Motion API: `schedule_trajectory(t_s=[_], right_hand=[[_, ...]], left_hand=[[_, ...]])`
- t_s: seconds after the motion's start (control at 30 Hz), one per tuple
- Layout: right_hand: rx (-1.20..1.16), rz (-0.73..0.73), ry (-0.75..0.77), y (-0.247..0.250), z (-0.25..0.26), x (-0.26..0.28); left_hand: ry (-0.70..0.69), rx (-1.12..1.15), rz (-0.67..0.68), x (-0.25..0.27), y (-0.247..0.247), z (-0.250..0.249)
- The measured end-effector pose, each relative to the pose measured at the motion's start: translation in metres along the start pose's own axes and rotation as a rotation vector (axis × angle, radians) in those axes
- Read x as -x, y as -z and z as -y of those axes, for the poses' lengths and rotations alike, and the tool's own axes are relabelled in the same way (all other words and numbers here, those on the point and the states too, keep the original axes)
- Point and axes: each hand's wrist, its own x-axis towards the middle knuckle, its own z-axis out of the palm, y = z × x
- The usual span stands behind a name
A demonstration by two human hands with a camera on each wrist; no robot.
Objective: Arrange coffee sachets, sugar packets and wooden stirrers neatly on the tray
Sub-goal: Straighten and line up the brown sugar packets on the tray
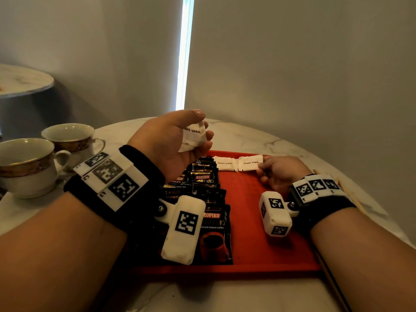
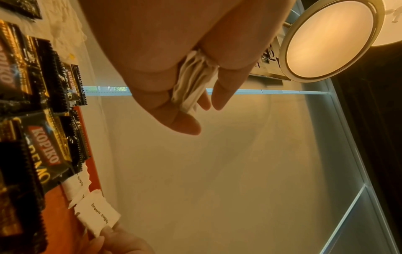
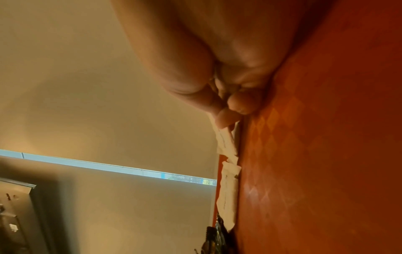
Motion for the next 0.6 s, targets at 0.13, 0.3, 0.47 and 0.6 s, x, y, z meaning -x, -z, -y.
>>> schedule_trajectory(t_s=[0.13, 0.3, 0.47, 0.6], right_hand=[[0.049, -0.009, -0.013, 0.0001, 0.0012, 0.0021], [0.107, 0.000, -0.009, 0.0005, 0.0026, 0.0042], [0.116, -0.012, 0.014, -0.0013, 0.0023, 0.0041], [0.116, -0.033, 0.025, -0.0013, 0.0010, 0.0027]], left_hand=[[-0.016, -0.006, 0.000, 0.0003, -0.0008, 0.0011], [-0.014, -0.005, 0.001, -0.0004, -0.0011, 0.0025], [-0.017, -0.016, 0.000, 0.0006, -0.0011, 0.0013], [-0.022, -0.016, 0.005, 0.0008, -0.0021, 0.0025]])
